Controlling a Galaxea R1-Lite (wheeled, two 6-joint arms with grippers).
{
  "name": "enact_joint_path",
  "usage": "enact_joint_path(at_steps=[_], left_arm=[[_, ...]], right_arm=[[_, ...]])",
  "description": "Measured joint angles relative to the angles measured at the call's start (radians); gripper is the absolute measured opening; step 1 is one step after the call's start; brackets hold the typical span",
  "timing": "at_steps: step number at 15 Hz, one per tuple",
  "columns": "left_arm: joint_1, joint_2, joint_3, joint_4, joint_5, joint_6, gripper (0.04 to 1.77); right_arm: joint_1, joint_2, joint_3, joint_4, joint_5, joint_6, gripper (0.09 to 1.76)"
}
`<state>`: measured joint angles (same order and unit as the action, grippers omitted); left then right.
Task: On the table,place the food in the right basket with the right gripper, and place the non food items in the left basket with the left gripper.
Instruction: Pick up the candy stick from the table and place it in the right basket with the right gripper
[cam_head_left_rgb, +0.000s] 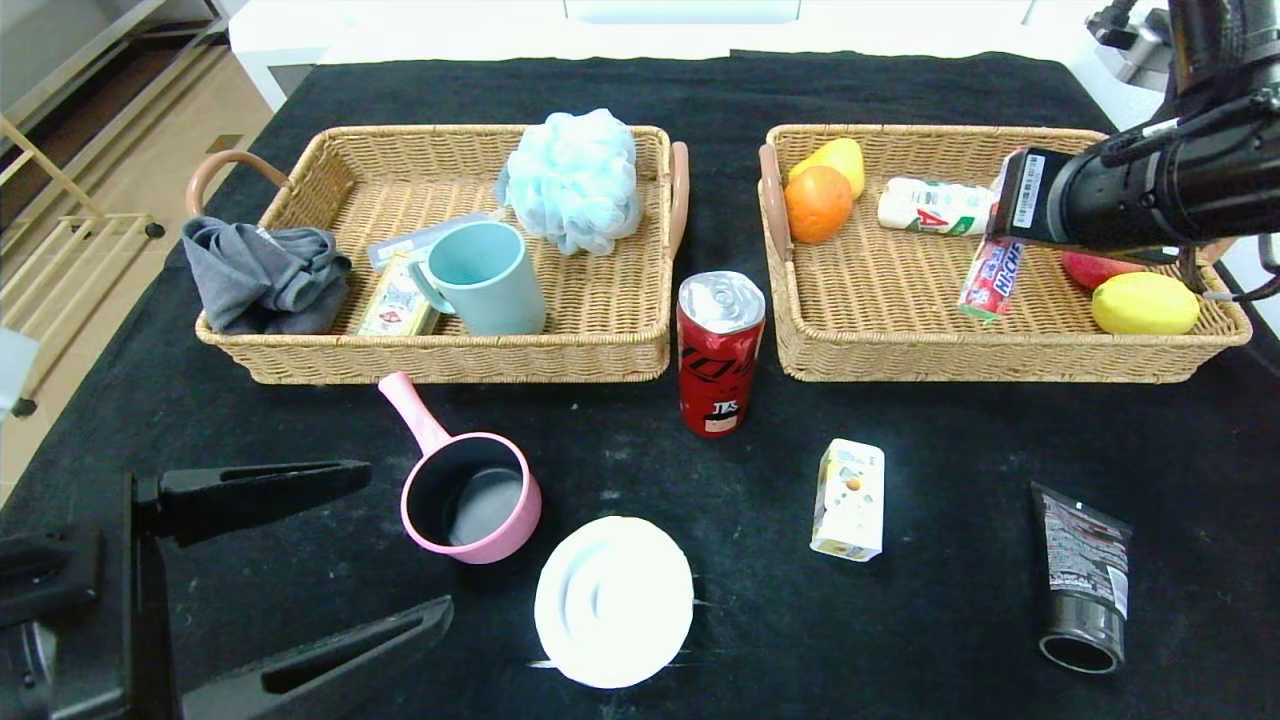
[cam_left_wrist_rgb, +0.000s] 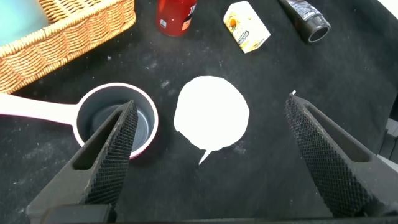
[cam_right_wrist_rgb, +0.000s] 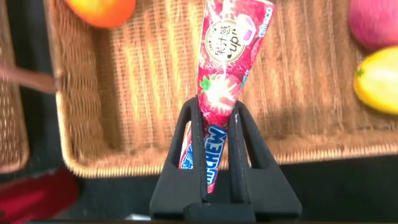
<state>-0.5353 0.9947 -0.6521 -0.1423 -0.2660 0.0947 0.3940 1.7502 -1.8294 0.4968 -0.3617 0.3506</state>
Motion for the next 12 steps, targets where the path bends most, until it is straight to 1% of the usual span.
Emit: enact_joint_path(at_steps=[10, 12], left_arm=[[-0.001, -0.002, -0.001, 0.002, -0.002, 0.001, 1.72], [-0.001, -0.002, -0.001, 0.002, -0.002, 0.001, 1.72]], right_arm=[[-0.018, 0.098, -0.025, -0.201, -0.002, -0.020, 0.31], [-0.020, 0.117, -0.025, -0.221, -0.018, -0.020, 0.31]])
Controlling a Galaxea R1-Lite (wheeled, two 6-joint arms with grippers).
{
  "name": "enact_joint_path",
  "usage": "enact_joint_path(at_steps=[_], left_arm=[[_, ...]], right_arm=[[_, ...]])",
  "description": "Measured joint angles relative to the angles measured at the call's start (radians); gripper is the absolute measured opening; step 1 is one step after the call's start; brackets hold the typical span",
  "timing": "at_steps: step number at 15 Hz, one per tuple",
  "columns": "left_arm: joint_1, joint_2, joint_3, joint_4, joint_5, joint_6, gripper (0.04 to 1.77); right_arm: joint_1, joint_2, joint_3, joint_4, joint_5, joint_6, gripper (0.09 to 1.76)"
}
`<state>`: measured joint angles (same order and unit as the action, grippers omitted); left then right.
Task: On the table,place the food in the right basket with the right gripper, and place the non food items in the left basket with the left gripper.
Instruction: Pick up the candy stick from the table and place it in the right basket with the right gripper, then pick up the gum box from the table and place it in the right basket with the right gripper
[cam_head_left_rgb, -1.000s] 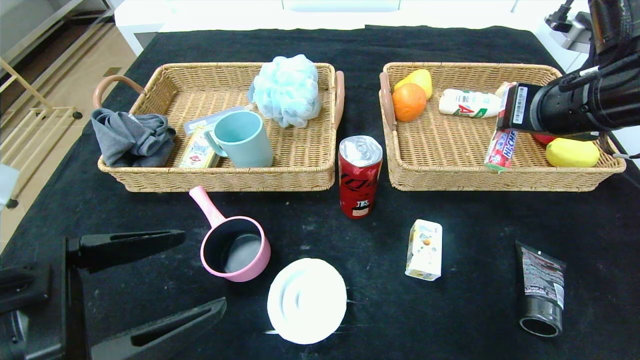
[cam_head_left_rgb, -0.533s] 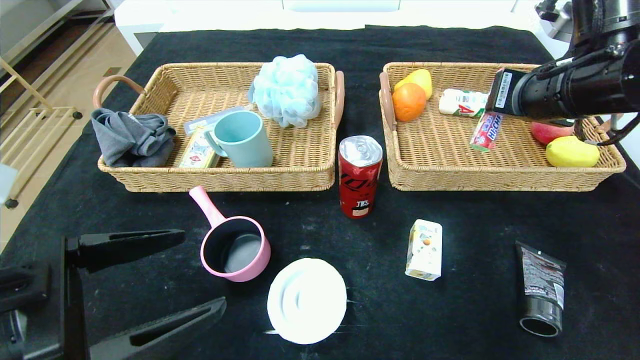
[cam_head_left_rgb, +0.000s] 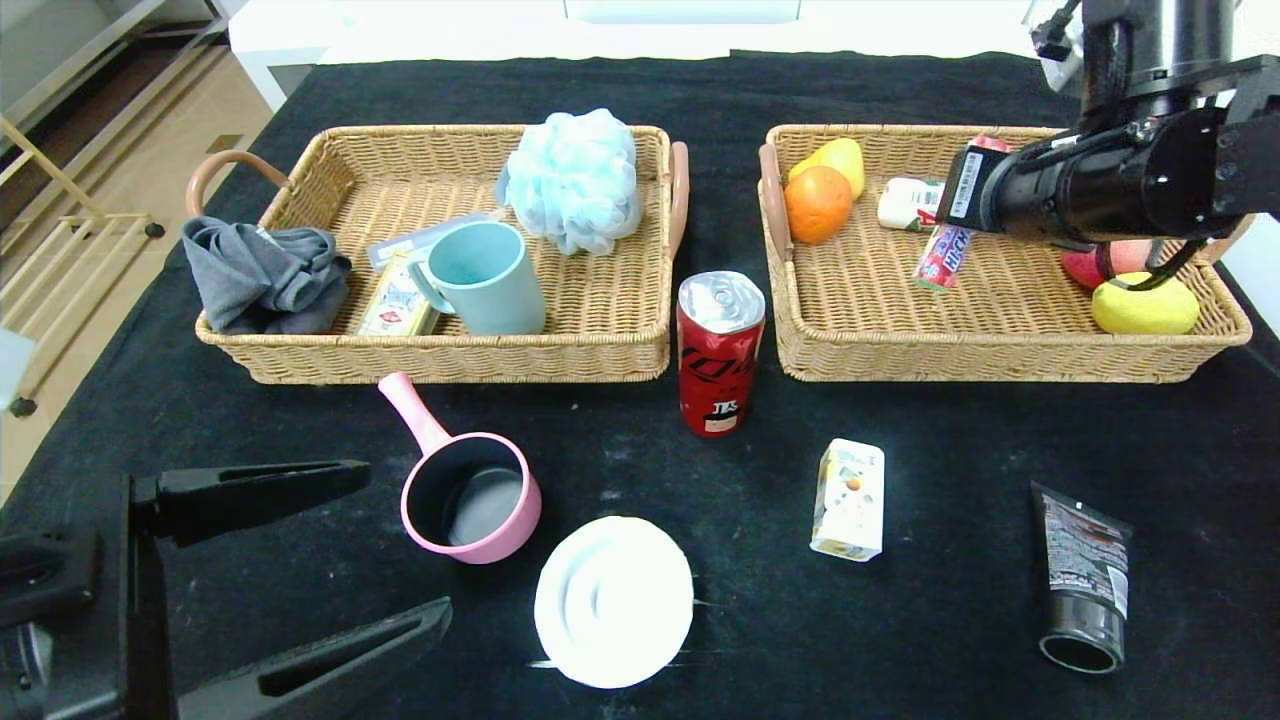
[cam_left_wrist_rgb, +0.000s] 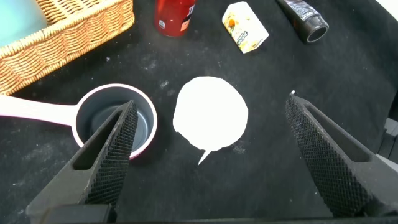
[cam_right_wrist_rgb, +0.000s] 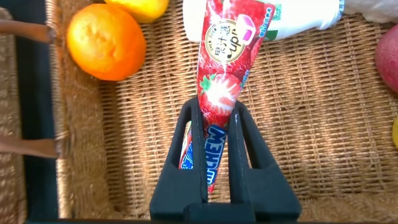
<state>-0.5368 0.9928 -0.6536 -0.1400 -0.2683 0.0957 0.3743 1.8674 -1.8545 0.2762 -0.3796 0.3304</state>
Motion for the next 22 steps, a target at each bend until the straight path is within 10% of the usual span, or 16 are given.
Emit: enact_joint_path(at_steps=[8, 14, 22], left_arm=[[0.000, -0.004, 0.003, 0.000, -0.002, 0.008, 1.72], [0.000, -0.004, 0.003, -0.003, 0.000, 0.009, 1.72], [0.000, -0.006, 0.005, -0.003, 0.000, 0.018, 1.72]], right_arm=[[0.002, 0.011, 0.008, 0.004, -0.003, 0.008, 0.31], [0.005, 0.001, 0.016, 0.009, -0.002, 0.008, 1.02], [0.078, -0.100, 0.123, 0.145, 0.003, 0.006, 1.46]])
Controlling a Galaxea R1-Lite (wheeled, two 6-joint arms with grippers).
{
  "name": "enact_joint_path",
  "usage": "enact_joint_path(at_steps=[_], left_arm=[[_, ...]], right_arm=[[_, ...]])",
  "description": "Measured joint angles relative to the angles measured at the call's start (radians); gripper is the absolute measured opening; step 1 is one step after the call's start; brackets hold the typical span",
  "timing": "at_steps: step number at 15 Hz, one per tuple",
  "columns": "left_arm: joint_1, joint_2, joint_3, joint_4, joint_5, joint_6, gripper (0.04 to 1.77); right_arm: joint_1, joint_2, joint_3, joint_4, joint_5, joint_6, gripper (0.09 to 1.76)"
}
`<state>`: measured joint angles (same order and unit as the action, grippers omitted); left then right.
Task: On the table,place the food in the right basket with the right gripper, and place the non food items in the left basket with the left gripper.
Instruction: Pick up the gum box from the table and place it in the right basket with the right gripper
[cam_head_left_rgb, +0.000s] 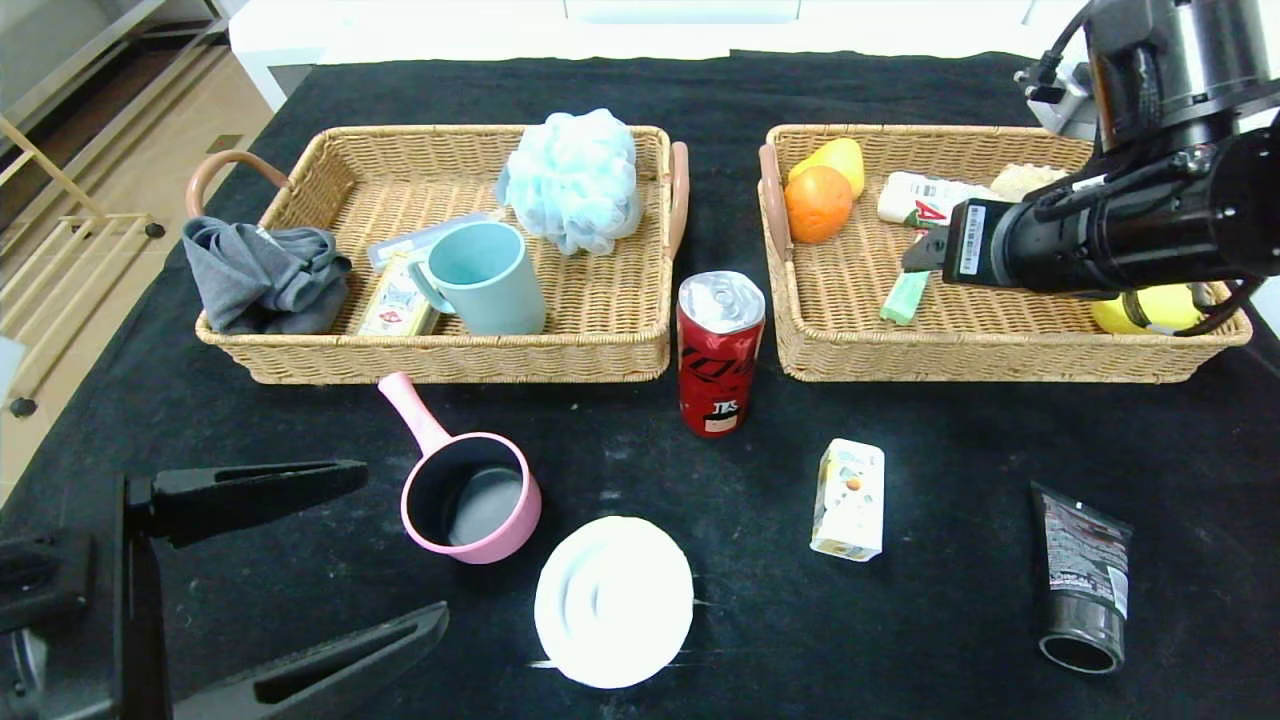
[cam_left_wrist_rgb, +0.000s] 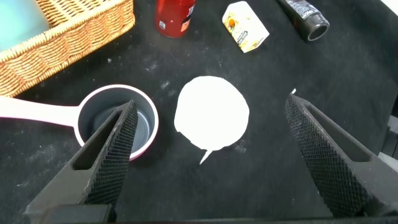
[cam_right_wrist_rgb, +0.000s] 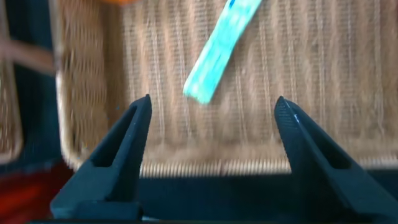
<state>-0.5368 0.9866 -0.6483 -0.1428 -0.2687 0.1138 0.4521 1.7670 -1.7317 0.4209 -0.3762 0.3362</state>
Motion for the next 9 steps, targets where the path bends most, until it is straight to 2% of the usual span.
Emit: enact_joint_path(at_steps=[4, 9], left_arm=[[0.000, 0.000, 0.003, 0.001, 0.002, 0.016, 1.72], [0.001, 0.001, 0.003, 0.000, 0.002, 0.016, 1.72]], right_arm=[[0.116, -0.066, 0.041, 0.132, -0.002, 0.026, 1.56], [0.239, -0.087, 0.054, 0.288, -0.021, 0.173, 1.63]])
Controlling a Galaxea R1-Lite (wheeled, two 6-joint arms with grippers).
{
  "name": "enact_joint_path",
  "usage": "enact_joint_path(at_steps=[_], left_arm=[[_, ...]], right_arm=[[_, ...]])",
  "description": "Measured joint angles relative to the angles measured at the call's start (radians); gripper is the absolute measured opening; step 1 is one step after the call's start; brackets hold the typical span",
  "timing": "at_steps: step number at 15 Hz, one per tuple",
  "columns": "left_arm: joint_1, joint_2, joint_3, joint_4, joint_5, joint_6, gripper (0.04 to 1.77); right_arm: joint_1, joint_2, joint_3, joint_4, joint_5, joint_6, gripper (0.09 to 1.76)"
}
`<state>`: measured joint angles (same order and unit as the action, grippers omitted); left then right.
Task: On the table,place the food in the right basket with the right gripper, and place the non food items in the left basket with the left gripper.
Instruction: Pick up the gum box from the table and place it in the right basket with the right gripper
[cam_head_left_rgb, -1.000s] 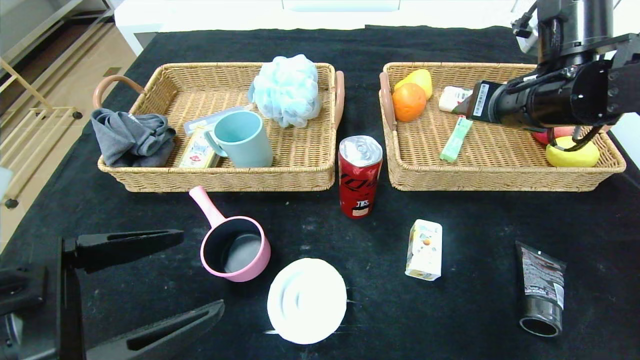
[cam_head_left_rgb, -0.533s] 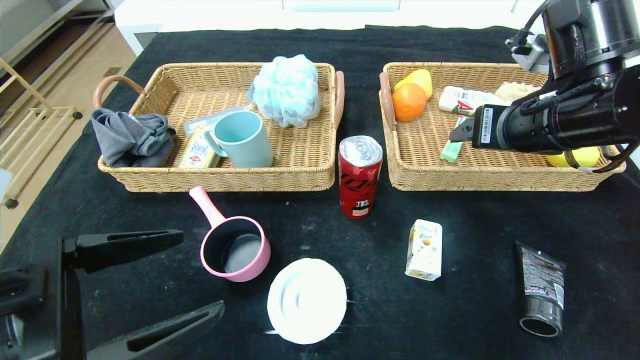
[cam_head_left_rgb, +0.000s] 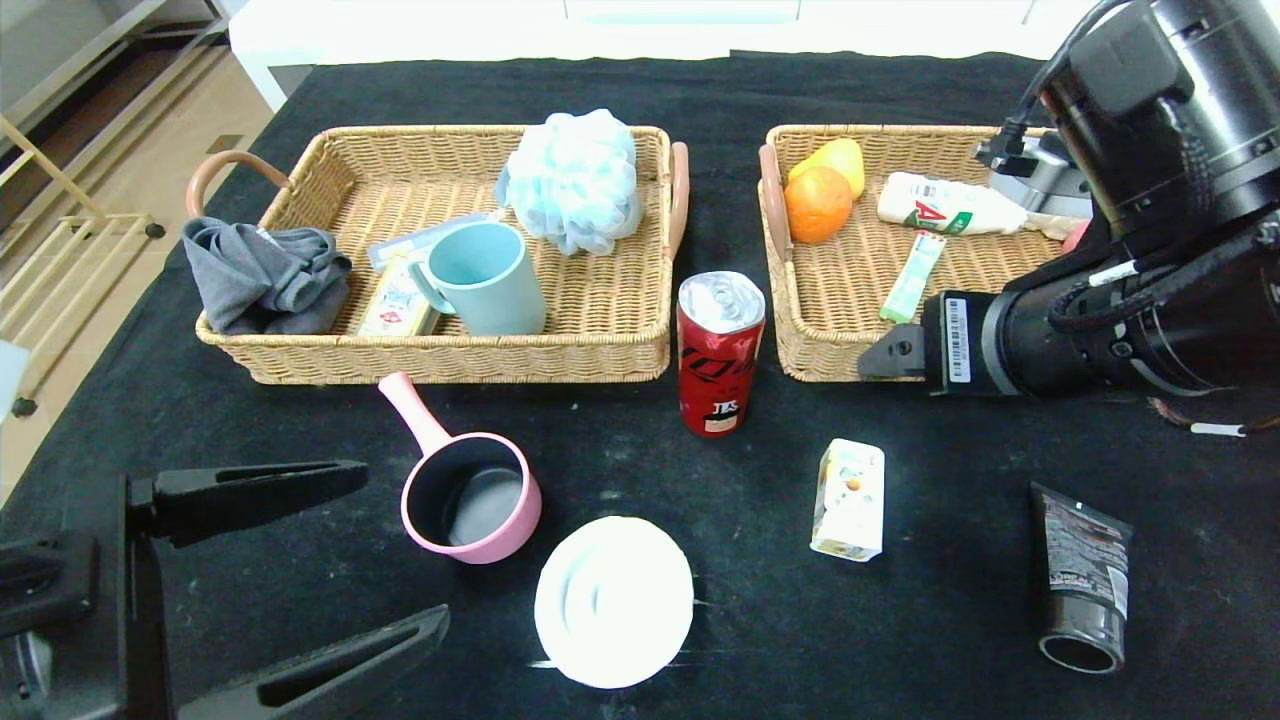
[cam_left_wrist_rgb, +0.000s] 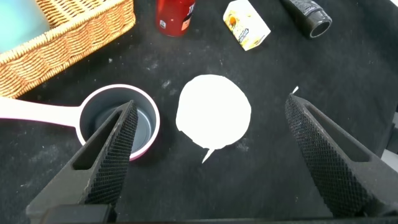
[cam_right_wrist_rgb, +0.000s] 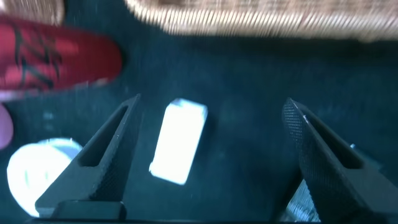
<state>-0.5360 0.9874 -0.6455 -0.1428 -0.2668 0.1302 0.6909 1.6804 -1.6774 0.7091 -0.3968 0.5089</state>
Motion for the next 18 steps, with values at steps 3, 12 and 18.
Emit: enact_joint_path(at_steps=[3, 12, 18], left_arm=[[0.000, 0.001, -0.001, 0.001, 0.002, 0.000, 1.72], [0.001, 0.006, -0.002, 0.000, 0.003, -0.001, 1.72], [0.002, 0.002, -0.003, 0.000, 0.003, -0.001, 1.72]], right_arm=[[0.034, 0.020, 0.000, 0.072, -0.021, 0.059, 1.65], [0.120, 0.156, -0.008, 0.086, -0.062, 0.176, 1.69], [0.077, 0.212, -0.008, 0.085, -0.058, 0.226, 1.70]])
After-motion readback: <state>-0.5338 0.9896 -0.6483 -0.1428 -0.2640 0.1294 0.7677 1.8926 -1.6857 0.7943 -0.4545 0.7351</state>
